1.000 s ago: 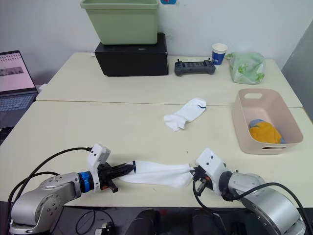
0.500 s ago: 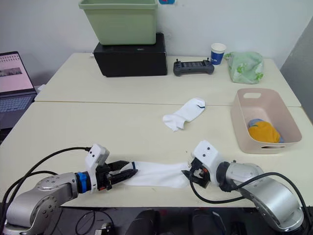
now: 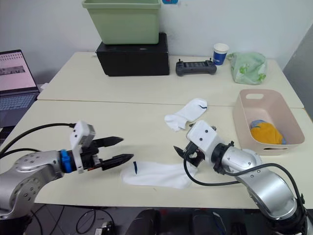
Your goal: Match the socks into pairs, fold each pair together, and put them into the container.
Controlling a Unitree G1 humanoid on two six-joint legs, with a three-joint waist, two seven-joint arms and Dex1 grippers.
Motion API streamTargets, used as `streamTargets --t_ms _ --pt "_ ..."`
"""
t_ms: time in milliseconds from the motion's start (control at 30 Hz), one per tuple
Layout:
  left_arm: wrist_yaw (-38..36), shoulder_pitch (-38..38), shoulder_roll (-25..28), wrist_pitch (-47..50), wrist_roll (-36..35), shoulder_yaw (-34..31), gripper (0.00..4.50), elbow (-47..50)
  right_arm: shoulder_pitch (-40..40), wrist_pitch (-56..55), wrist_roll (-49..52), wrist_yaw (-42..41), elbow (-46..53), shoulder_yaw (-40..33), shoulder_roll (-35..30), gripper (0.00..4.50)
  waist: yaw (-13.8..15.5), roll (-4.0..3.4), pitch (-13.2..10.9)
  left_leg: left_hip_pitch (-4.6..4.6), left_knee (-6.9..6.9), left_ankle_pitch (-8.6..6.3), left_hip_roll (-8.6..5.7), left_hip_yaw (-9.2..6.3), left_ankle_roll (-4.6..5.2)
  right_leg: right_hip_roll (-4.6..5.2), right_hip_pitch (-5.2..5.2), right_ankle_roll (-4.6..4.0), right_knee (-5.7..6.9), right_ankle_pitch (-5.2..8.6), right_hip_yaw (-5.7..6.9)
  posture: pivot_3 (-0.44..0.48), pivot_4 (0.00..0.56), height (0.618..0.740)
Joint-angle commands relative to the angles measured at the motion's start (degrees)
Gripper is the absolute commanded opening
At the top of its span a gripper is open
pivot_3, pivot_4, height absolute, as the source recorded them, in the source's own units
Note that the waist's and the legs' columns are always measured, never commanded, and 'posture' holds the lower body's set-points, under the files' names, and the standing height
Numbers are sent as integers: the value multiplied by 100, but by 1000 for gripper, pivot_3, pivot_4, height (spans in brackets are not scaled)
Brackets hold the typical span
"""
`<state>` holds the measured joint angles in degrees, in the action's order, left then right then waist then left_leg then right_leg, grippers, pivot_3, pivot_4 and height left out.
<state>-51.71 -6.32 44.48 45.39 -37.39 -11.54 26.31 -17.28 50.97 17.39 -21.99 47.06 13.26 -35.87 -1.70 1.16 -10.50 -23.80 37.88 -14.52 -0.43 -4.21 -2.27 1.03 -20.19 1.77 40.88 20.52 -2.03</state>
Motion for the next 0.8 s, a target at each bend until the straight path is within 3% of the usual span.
streamTargets --t_ms 33,300,367,467,800 --pt "-129 -292 -124 -53 -221 222 4471 -47 121 -201 -205 129 -20 0 117 4500 -2 0 0 -1 0 0 1 0 0 0 -1 0 -1 0 0 0 150 720" --pt "-192 -503 -587 -1057 421 869 4471 -772 313 -238 -619 59 -19 249 -127 4500 -10 -1 0 0 1 0 1 1 0 -1 -2 0 4 0 -3 0 150 720" --pt "4 -596 -806 -1085 380 825 4471 -819 153 -546 -1206 113 -172 585 -421 4500 -4 0 0 -1 2 0 1 0 0 -1 -2 0 4 0 -1 0 150 720" --pt "-225 -681 -772 -1292 465 862 4471 -1026 -347 -1872 -2630 -150 -1019 1551 -1045 4500 -20 -1 -1 -1 6 0 -1 5 0 -1 -4 0 5 0 -6 0 150 720" --pt "-379 -627 -870 -1686 598 938 4471 -1136 -1108 -3589 -3923 -458 -3152 1989 -501 4500 -13 0 -1 -2 5 1 2 5 -1 -2 -3 0 0 0 -4 0 150 720"
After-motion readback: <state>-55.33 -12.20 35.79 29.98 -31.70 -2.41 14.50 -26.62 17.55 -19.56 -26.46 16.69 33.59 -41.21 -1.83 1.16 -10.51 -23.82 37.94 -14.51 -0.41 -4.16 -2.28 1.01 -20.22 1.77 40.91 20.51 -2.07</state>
